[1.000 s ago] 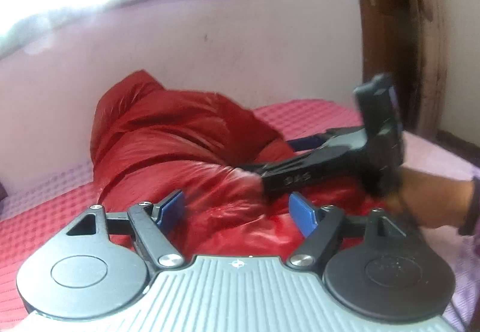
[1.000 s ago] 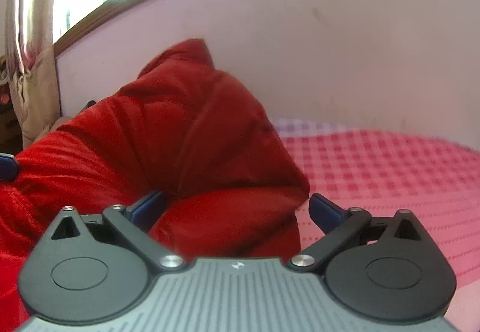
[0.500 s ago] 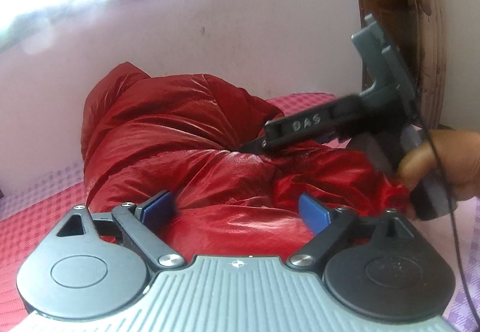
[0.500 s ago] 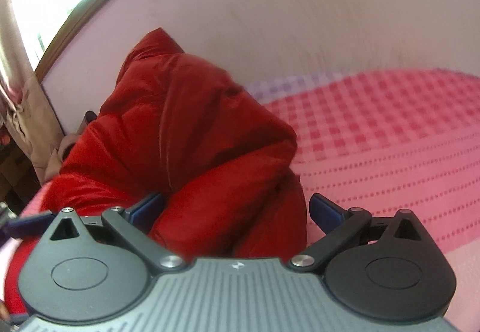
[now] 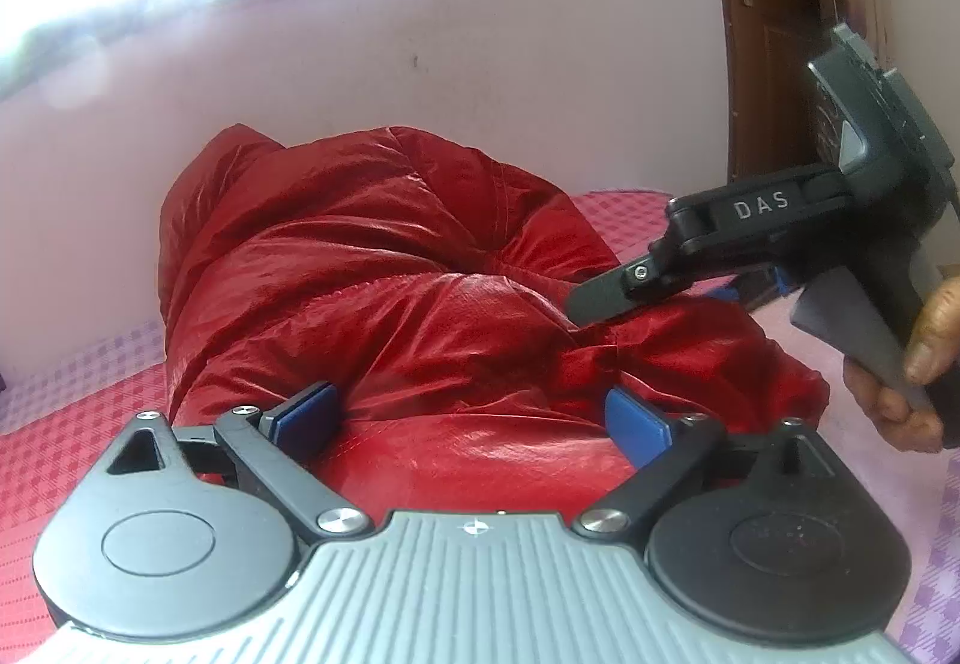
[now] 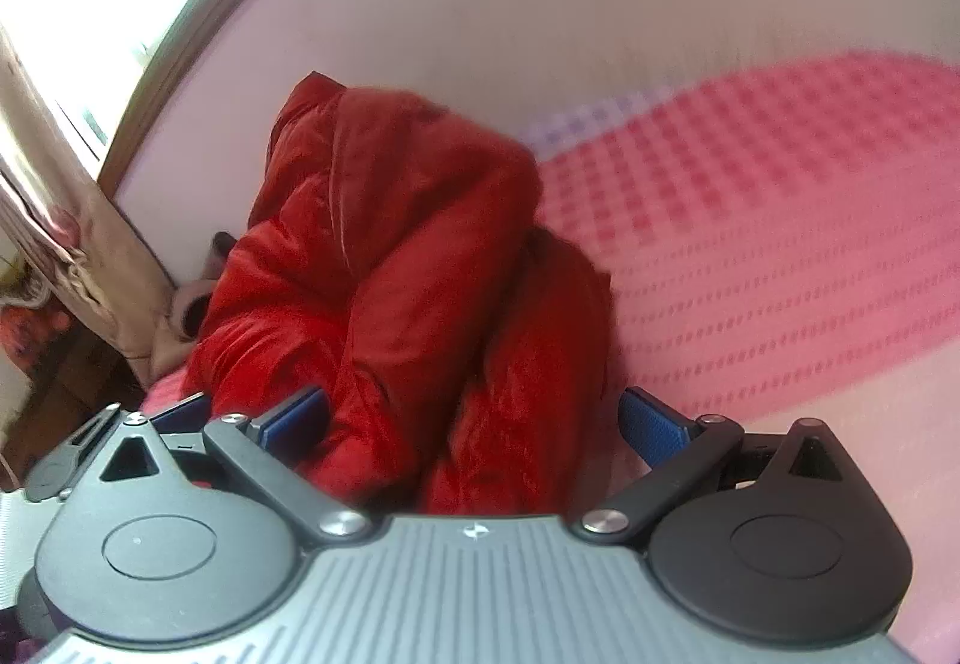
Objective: Fold large clothes
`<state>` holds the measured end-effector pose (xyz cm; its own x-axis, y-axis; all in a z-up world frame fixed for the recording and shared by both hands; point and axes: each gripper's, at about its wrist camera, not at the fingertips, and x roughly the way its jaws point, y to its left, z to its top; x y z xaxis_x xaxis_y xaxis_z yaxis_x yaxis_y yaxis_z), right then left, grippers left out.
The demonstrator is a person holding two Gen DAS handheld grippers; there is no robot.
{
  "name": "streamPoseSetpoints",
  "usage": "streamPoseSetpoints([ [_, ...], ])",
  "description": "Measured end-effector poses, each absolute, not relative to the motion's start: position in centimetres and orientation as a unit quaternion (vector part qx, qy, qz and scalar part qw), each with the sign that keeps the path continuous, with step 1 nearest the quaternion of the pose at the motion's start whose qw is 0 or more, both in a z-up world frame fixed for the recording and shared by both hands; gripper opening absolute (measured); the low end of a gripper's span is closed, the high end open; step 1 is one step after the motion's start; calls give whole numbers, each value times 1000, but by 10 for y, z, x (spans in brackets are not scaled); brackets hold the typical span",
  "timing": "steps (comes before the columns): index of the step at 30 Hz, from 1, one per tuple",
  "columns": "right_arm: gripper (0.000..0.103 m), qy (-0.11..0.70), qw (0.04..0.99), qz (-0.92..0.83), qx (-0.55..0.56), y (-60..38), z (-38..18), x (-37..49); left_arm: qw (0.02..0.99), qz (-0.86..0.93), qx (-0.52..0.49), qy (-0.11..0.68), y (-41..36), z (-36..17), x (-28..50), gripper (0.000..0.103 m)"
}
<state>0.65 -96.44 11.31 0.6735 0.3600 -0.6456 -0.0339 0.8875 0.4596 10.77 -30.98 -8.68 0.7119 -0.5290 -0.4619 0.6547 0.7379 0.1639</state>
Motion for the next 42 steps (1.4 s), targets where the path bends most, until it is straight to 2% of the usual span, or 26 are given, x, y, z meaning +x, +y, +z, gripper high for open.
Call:
streamPoseSetpoints([
  [8,103,397,855,160,292,-967,95,20,911,-325,154,201,-311,-88,111,97],
  [15,103,414,858,165,257,-960,83,33,910,-328,162,194,-314,-92,108,99],
  [19,103,407,851,183,277,-965,68,34,907,-357,102,199,-284,-72,109,94],
  [22,103,403,845,193,293,-974,61,33,912,-350,45,211,-248,-49,123,102],
  [27,103,402,838,201,308,-977,56,34,899,-332,-13,284,-202,-43,179,103],
  [34,103,410,830,211,314,-983,57,35,815,-363,-158,423,-166,-89,256,103],
  [42,103,415,823,233,311,-981,51,47,744,-431,-198,470,-188,-131,276,103],
])
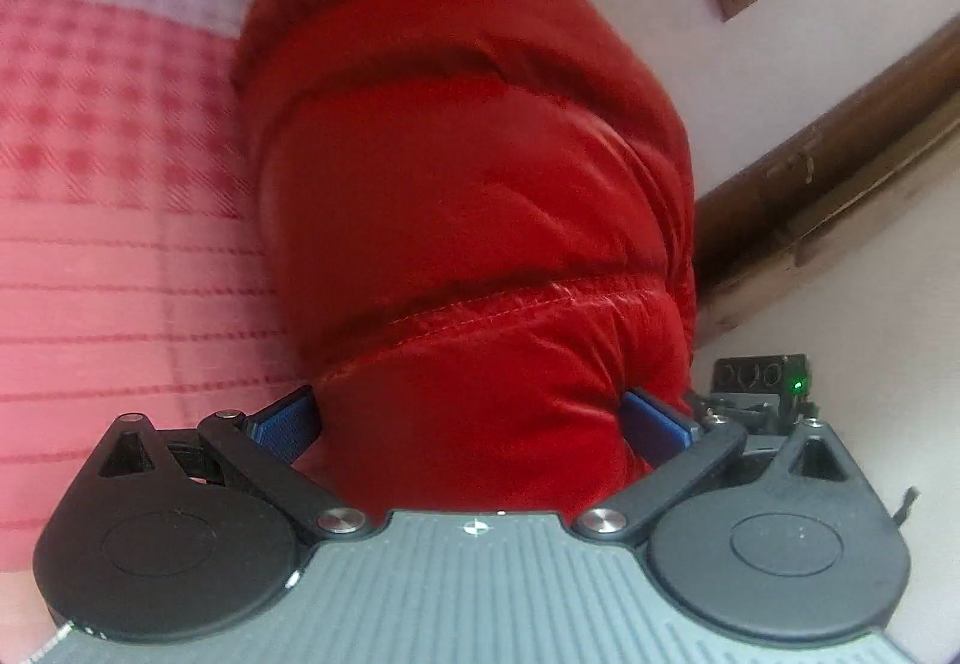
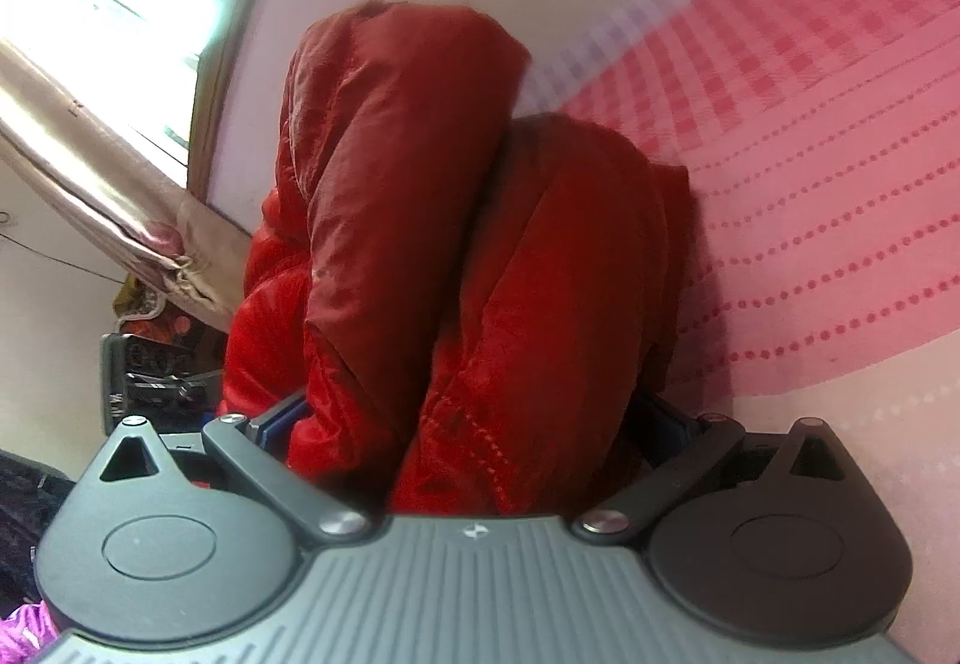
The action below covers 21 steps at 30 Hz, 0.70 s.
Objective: Fold large clothes
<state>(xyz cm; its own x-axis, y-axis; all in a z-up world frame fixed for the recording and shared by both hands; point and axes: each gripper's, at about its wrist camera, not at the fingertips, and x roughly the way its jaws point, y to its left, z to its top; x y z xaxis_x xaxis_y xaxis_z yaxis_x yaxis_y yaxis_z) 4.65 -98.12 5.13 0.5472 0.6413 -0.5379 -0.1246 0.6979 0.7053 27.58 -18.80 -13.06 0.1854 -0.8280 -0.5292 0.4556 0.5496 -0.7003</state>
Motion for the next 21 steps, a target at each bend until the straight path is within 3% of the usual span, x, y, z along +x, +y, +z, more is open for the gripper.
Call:
streamPoseSetpoints([
  [11,103,379,850,225,288,-963,45,53,764,-411,-182,462,-201,-134,268,103],
  [15,103,365,873,204,250,-945,54,42,820,-376,-124,414,-215,-115,234,94],
  [21,90,338,891,198,228,-926,68,23,863,-334,-72,373,-221,-94,195,88],
])
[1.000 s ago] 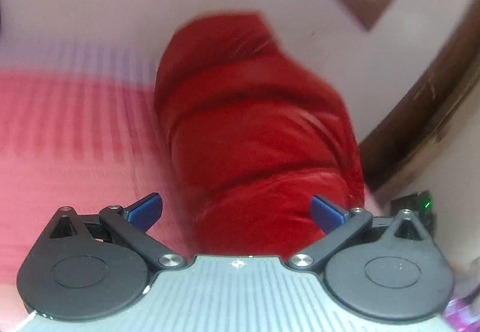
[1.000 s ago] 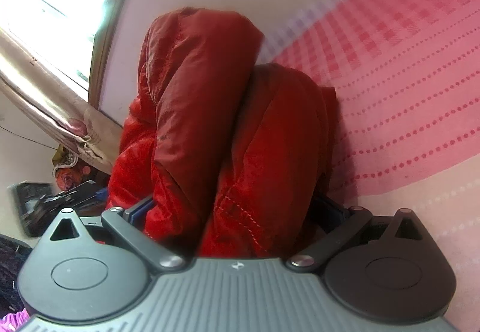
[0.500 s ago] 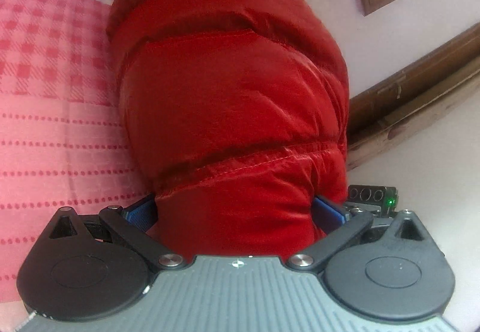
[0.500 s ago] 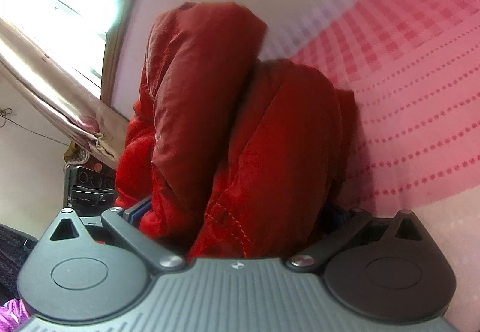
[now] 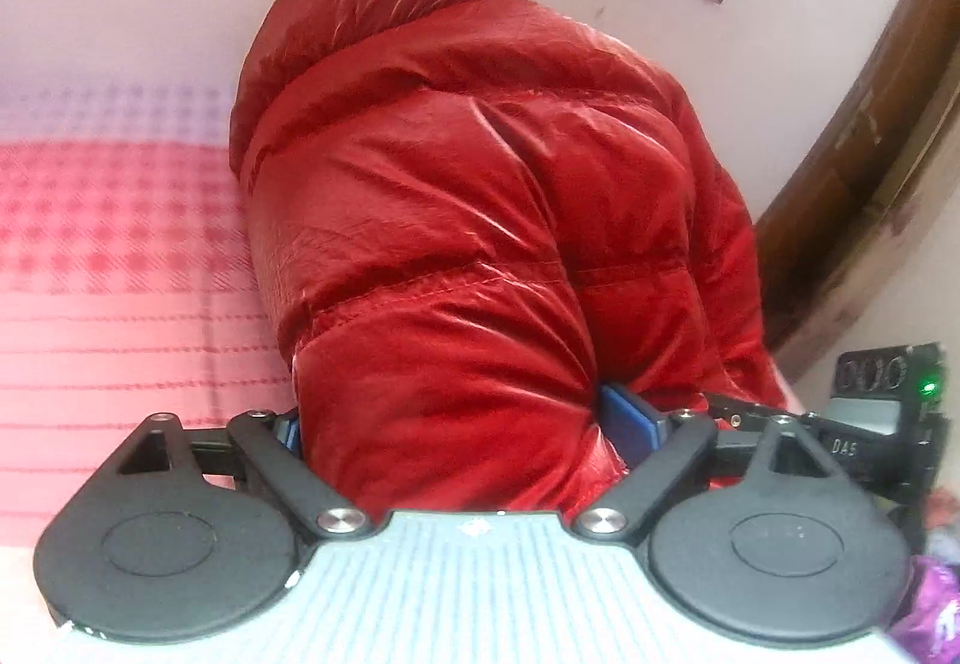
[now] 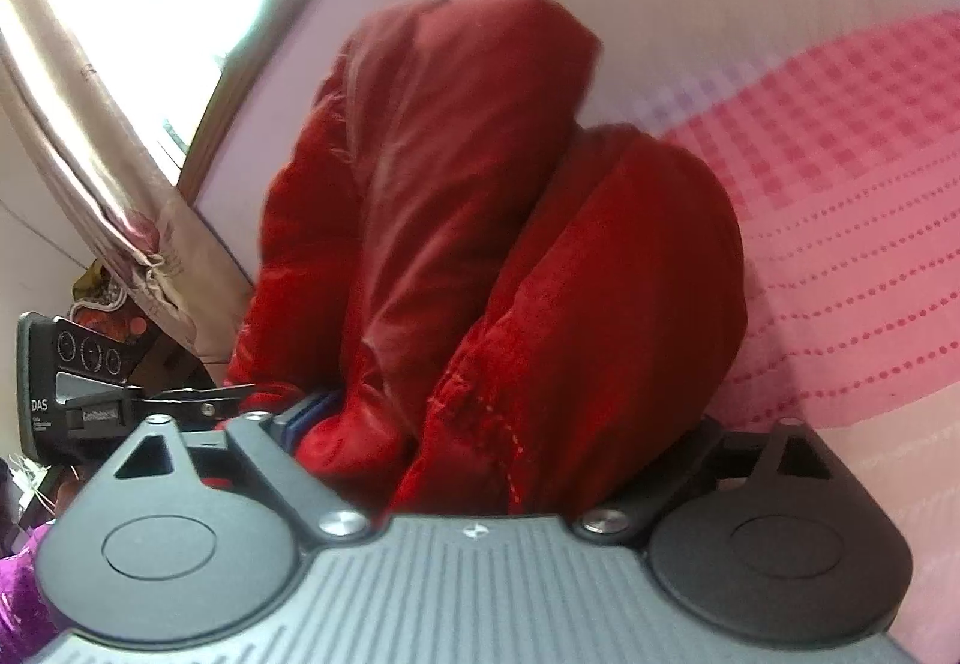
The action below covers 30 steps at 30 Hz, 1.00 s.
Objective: Fold large clothes
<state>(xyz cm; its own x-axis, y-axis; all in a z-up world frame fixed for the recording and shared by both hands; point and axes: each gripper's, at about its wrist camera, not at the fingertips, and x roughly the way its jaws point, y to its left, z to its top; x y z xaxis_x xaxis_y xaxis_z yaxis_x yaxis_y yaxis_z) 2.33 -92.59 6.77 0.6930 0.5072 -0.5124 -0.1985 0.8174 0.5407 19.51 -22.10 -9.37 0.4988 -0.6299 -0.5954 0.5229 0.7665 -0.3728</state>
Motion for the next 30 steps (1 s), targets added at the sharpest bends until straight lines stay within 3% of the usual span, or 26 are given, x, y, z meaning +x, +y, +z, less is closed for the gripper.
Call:
streamPoseSetpoints([
  [4,85,327,894,209,227,-913,72,16,877,-311,-50,364,-214,-84,177,88],
  [30,85,336,869,262,251,-821,67,7,914,-236,-23,330,-195,-73,144,88],
])
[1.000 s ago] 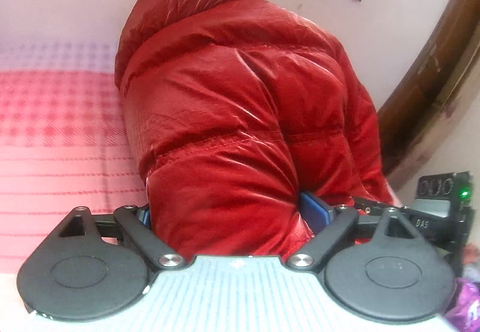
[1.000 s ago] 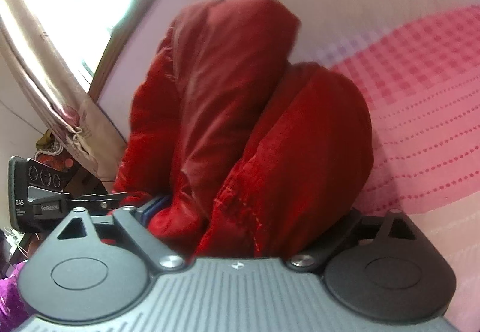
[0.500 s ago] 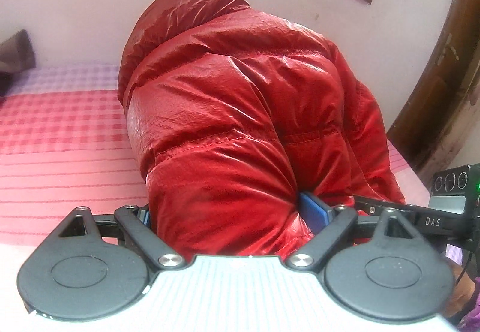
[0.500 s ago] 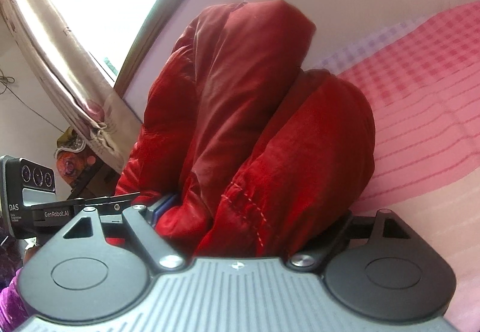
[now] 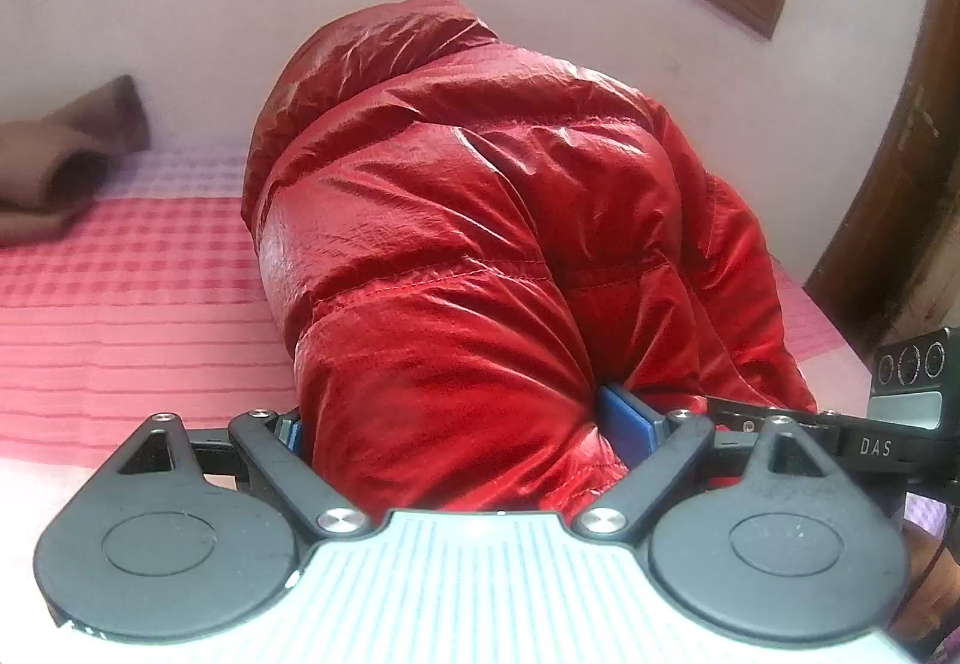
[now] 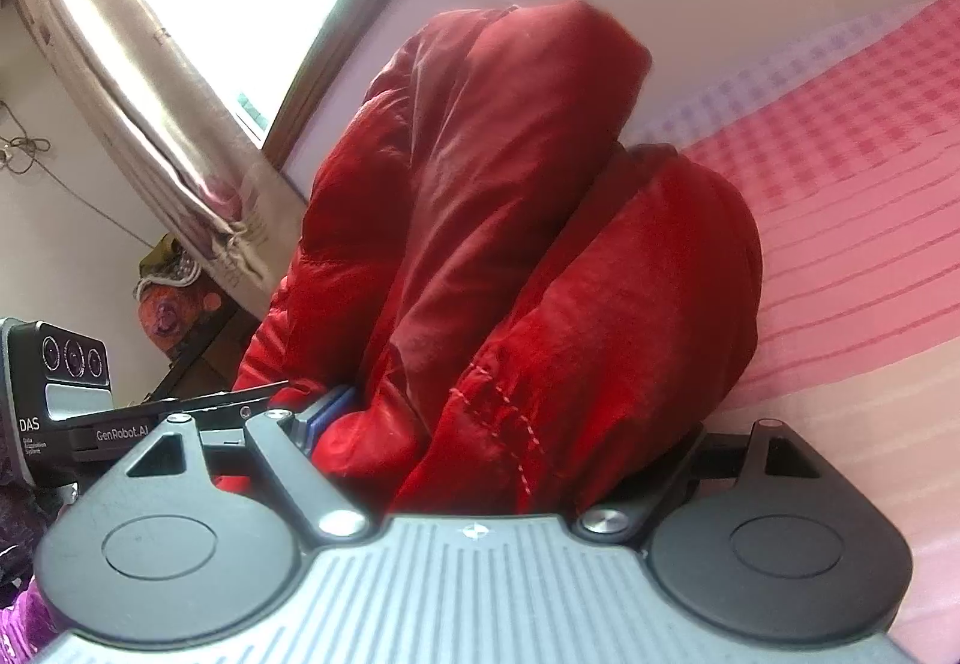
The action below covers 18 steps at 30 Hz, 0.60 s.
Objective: Fold large clothes
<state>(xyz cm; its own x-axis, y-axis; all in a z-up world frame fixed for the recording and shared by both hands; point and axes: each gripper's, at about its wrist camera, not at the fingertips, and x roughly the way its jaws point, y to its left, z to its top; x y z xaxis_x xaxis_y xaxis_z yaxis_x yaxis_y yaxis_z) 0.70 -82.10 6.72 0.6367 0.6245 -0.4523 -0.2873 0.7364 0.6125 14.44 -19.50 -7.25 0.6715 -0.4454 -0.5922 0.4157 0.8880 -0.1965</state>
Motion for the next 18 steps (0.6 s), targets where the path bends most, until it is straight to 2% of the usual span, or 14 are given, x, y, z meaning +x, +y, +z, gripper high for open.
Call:
streamPoseSetpoints([
  [18,84,341,843,345,233,-710,72,43,939,-145,-53,306,-167,-58,120,87],
])
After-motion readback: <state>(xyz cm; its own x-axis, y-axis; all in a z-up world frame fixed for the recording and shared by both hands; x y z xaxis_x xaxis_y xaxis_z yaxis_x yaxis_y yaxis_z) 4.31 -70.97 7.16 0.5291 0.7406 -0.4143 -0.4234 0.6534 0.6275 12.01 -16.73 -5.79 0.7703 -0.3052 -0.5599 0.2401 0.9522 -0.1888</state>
